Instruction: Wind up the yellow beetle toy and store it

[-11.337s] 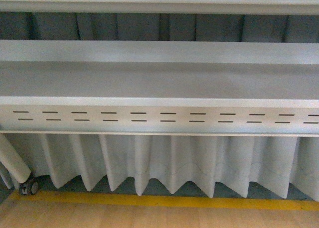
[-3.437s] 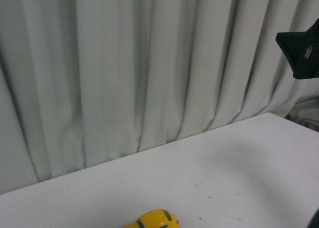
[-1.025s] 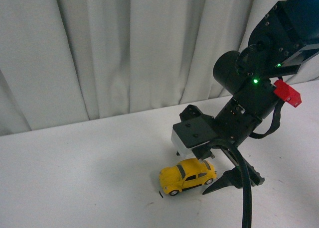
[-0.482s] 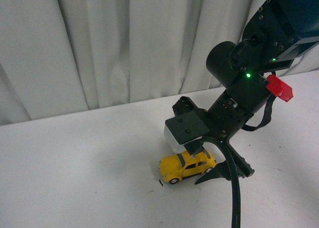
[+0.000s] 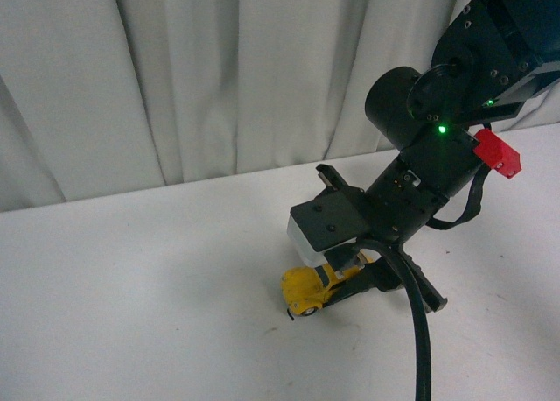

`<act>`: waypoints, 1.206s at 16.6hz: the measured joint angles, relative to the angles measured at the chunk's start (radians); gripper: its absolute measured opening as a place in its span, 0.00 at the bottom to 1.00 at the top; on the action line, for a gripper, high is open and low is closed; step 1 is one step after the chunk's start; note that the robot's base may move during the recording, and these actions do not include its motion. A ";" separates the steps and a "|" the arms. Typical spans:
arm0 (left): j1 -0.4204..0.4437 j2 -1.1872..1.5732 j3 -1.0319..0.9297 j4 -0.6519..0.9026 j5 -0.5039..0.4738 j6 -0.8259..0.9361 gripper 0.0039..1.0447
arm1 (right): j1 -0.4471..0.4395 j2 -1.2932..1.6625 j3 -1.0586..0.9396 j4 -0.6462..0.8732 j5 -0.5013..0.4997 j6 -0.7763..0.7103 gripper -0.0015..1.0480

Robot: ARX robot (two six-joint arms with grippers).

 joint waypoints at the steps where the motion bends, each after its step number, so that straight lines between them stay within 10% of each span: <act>1: 0.000 0.000 0.000 0.000 0.000 0.000 0.94 | -0.001 0.000 -0.001 0.001 -0.001 0.000 0.41; 20: 0.000 0.000 0.000 0.000 0.000 0.000 0.94 | -0.080 0.034 0.003 -0.018 -0.089 0.001 0.40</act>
